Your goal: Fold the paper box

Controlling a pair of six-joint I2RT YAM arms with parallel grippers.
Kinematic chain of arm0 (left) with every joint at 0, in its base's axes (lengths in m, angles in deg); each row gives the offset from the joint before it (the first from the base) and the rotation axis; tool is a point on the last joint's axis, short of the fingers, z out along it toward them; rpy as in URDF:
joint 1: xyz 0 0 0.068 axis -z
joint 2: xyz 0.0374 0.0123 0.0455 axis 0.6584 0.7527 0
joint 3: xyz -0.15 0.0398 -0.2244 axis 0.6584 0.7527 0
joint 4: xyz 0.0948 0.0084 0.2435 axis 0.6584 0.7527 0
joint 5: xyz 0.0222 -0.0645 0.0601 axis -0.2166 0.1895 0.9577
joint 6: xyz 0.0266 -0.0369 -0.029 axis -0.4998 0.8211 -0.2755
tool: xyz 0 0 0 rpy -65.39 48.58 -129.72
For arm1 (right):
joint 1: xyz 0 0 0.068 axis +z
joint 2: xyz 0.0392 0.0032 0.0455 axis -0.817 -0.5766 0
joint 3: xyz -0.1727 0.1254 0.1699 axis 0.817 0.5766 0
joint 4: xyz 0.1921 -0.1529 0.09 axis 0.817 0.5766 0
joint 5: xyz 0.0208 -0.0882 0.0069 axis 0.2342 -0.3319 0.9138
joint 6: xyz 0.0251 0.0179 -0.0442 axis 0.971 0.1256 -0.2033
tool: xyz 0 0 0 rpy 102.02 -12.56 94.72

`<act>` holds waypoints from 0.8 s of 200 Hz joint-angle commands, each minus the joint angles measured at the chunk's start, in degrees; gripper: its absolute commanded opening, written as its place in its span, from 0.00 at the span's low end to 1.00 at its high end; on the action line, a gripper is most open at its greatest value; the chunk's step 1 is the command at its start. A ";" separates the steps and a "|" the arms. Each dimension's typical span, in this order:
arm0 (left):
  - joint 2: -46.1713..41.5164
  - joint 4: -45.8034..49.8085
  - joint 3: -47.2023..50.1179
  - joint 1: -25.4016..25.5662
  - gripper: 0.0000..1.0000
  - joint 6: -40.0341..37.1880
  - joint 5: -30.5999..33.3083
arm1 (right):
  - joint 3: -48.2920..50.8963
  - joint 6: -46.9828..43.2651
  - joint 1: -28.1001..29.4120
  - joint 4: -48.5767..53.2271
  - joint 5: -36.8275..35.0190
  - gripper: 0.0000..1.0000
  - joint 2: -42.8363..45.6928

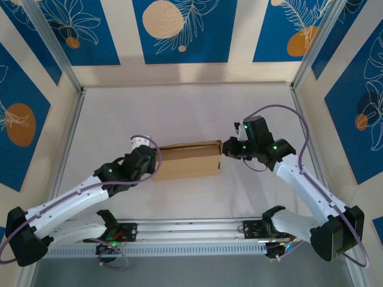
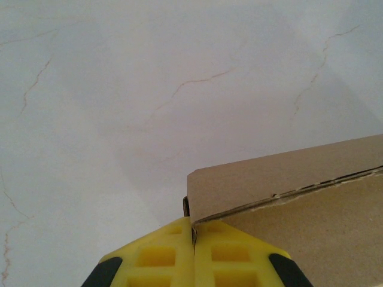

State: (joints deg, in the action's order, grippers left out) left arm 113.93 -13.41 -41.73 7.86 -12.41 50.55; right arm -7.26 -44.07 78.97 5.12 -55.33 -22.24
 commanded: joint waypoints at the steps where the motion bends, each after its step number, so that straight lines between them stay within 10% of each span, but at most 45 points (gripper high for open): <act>1: 1.13 6.99 0.43 0.18 0.00 -1.35 0.26 | -1.64 4.26 -0.62 -0.66 4.79 0.00 -1.02; 76: 1.05 7.15 -0.01 0.18 0.00 -1.32 0.61 | -5.59 0.70 2.27 3.77 -3.60 0.08 -2.48; 117: 0.71 7.25 0.40 0.19 0.00 -1.10 0.87 | -6.97 -4.29 3.14 6.30 -7.77 0.40 -3.09; 160: 0.77 7.34 0.52 0.18 0.00 -1.13 0.93 | -7.62 -9.52 3.98 7.53 -8.56 0.37 -4.77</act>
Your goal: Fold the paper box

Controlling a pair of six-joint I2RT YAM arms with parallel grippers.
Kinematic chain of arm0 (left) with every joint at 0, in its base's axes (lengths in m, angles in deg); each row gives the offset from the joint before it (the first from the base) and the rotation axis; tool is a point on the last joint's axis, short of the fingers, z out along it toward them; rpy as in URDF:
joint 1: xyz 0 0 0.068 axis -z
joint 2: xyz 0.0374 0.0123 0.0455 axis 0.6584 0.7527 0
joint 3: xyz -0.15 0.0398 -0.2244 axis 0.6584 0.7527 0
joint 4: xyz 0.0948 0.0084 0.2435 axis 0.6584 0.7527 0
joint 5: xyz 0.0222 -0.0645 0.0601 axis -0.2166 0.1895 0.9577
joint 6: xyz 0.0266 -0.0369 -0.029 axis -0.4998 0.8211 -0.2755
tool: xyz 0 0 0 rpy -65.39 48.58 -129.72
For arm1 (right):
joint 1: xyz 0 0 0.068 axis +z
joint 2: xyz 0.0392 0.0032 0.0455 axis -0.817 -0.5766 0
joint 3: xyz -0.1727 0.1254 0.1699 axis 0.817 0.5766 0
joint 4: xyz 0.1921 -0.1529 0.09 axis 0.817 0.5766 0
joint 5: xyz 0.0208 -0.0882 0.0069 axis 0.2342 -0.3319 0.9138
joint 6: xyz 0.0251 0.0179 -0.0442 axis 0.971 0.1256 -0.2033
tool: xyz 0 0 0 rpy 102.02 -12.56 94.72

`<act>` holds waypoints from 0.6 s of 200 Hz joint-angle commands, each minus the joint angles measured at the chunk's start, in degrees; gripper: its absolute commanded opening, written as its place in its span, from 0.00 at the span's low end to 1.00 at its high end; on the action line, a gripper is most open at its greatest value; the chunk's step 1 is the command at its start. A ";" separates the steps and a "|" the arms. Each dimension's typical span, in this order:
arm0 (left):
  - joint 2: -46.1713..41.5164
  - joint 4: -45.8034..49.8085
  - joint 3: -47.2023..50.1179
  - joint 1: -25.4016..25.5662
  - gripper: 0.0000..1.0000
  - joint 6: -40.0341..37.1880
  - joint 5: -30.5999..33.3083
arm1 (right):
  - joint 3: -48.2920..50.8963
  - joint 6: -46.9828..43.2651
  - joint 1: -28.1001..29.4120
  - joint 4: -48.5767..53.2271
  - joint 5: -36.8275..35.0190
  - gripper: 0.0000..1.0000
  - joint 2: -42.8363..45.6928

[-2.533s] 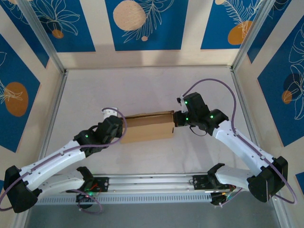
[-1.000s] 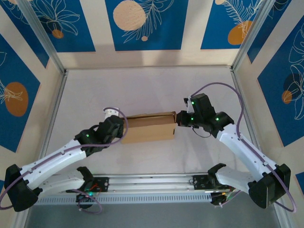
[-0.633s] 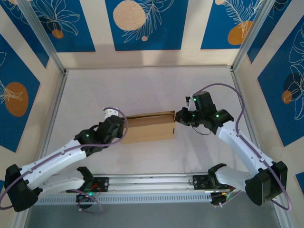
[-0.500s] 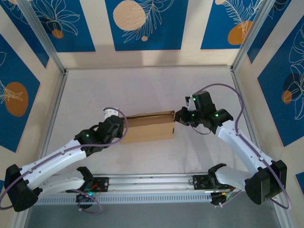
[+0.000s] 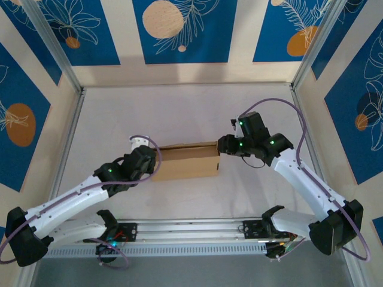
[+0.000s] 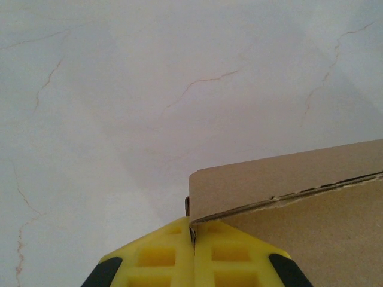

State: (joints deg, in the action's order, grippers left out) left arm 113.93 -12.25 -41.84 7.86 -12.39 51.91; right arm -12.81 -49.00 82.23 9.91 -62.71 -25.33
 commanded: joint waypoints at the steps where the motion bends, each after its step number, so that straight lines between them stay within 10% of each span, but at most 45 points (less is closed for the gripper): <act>1: 0.74 6.18 0.63 0.18 0.00 -1.16 -0.46 | -2.14 -4.66 0.75 2.79 -1.19 0.37 -1.77; 120: 0.79 6.00 1.07 0.18 0.00 -1.32 -0.68 | -6.90 -2.85 1.54 3.88 3.57 0.09 -7.20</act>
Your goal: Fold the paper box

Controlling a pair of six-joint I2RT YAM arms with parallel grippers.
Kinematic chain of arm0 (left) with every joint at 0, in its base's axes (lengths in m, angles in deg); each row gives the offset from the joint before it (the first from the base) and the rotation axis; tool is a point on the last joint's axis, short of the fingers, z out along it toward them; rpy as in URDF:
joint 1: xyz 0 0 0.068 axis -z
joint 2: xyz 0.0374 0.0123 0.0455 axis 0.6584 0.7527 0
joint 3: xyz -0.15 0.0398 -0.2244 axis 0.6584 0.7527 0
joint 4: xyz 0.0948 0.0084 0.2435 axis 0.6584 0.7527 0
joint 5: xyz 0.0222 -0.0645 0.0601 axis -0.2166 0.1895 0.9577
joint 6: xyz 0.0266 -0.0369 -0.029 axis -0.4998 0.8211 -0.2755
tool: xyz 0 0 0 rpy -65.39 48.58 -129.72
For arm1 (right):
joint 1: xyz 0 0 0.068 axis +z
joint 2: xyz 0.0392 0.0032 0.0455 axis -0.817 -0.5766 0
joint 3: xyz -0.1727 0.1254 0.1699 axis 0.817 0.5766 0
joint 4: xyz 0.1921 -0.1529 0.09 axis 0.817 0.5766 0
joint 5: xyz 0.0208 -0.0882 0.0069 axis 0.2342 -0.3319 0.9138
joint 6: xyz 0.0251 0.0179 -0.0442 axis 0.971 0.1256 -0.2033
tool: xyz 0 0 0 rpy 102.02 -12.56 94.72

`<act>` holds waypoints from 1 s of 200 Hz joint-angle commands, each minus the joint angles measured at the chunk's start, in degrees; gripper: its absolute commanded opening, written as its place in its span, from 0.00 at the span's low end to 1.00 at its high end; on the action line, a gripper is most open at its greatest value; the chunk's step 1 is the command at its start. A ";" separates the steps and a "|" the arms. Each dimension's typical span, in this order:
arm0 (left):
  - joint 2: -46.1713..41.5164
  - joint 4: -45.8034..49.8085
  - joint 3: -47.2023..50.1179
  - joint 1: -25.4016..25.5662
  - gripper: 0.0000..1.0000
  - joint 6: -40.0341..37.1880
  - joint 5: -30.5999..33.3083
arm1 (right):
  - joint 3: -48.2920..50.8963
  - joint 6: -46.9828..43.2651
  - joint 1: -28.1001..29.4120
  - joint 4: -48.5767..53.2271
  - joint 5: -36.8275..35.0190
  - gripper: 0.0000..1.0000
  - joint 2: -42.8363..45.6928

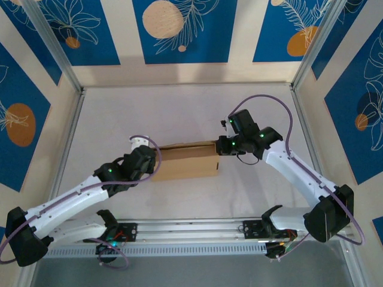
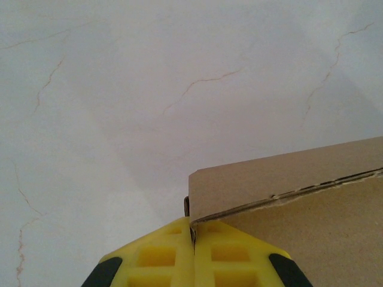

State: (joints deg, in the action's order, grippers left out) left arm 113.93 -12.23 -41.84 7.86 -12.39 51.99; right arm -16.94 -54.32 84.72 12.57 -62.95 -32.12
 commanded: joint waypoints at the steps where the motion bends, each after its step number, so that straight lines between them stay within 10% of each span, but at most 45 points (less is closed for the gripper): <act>1: 0.79 5.98 1.07 0.18 0.00 -1.33 -0.76 | -2.85 2.57 -0.99 1.22 4.01 0.09 -0.45; 200: 1.47 5.55 1.08 0.18 0.00 -1.58 -0.30 | 7.88 -1.18 -0.43 -1.01 -3.28 0.03 4.80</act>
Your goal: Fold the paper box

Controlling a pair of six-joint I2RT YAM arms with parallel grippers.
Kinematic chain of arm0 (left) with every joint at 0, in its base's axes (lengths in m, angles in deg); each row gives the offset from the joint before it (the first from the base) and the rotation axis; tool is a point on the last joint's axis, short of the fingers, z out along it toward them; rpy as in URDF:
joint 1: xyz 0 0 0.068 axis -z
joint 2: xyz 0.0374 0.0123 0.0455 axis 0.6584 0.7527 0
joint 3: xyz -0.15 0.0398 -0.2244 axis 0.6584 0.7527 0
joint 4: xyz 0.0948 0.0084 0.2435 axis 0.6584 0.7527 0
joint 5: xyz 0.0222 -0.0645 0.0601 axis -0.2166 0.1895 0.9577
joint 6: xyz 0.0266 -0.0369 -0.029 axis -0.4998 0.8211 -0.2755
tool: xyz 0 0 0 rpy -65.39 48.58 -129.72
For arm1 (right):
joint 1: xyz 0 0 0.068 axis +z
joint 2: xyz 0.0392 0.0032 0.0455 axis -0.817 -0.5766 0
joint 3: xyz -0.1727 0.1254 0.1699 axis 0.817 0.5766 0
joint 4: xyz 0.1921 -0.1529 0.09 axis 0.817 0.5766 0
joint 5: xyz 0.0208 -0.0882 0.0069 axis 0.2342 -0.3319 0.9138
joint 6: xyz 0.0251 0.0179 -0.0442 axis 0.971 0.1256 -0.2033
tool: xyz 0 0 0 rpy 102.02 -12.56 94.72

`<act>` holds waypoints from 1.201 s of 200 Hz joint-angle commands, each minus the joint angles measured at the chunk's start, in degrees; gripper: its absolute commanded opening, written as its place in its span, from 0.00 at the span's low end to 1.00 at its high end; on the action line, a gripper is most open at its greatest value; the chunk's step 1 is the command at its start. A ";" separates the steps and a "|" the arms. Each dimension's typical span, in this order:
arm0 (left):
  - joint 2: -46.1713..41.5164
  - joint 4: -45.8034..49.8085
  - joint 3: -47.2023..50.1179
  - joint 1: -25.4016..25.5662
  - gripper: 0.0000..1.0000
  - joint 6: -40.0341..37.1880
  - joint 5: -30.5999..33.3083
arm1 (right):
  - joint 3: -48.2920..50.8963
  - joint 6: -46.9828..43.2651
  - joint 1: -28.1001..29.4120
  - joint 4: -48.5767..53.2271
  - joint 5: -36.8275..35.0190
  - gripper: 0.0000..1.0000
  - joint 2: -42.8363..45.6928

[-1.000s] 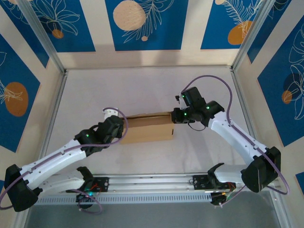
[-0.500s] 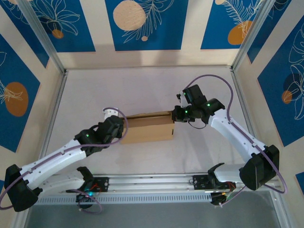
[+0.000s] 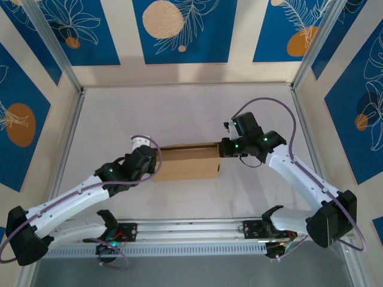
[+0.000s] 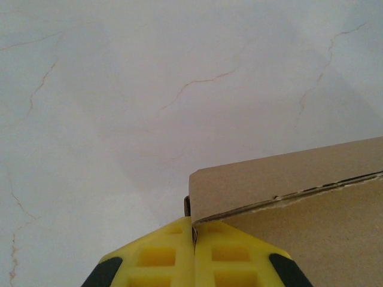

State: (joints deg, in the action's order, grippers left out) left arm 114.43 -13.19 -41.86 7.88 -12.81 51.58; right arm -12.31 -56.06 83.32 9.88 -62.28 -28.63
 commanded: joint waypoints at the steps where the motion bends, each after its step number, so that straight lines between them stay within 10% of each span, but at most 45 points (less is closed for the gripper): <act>1: 0.98 6.51 1.14 0.16 0.00 -1.17 0.11 | 3.29 0.61 0.98 1.57 -3.99 0.03 1.33; 65: 1.13 5.80 2.78 0.25 0.00 0.15 -0.68 | 8.79 2.82 5.10 -2.50 -9.20 0.05 6.03; 148: 1.34 6.50 3.20 1.48 0.00 0.22 1.38 | 4.69 -0.01 3.69 -4.52 3.61 0.66 14.54; 240: 1.87 6.33 2.67 3.06 0.00 -0.26 1.91 | -0.87 30.30 -1.69 -0.80 1.49 0.73 5.32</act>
State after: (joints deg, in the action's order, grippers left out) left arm 115.02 -14.28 -40.96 9.82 -12.59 54.64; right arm -11.56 -34.62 81.68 6.89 -60.16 -22.92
